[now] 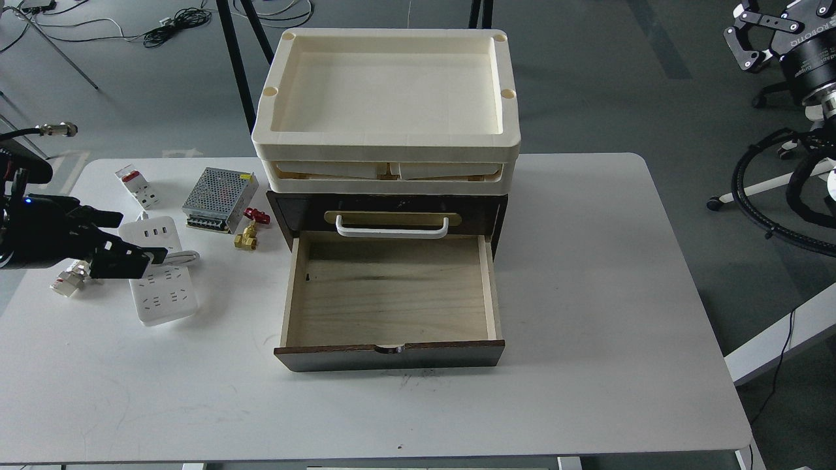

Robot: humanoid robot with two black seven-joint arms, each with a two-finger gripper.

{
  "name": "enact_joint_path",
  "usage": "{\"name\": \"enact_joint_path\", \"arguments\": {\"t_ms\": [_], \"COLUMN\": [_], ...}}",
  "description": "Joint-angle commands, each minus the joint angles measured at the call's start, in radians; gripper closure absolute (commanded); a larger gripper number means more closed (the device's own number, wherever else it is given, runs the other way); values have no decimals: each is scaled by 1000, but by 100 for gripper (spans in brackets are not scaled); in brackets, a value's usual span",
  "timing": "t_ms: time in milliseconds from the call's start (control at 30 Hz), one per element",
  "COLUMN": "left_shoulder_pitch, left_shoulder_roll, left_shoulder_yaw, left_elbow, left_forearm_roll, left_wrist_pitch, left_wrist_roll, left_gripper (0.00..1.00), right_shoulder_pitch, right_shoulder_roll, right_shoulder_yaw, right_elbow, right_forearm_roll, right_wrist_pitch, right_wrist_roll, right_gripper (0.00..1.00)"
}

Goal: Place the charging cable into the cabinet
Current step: 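Grasp the white power strip with coiled cable using the left gripper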

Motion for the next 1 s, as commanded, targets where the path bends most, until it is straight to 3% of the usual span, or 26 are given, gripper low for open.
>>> {"name": "enact_joint_path", "arguments": {"t_ms": [0, 367, 567, 867, 967], "left_shoulder_pitch": [2, 2, 0, 2, 2], "left_shoulder_roll": [-109, -335, -412, -436, -436], "left_shoulder_yaw": [28, 88, 179, 243, 243], "left_elbow": [104, 420, 585, 665, 665], "left_forearm_roll": [81, 193, 197, 194, 191], "left_wrist_pitch": [1, 90, 225, 305, 308], "left_wrist_roll": [0, 0, 0, 0, 0], "left_gripper": [2, 3, 3, 7, 14], "right_shoulder_pitch": [-8, -12, -20, -28, -28], "right_shoulder_roll": [-2, -2, -7, -16, -16], "right_shoulder_yaw": [0, 0, 0, 0, -1], "right_elbow": [0, -2, 0, 2, 2], "right_forearm_roll": [0, 0, 0, 0, 0], "right_wrist_pitch": [0, -2, -2, -2, -2], "right_wrist_roll": [0, 0, 0, 0, 0], "right_gripper": [1, 1, 1, 1, 1]}}
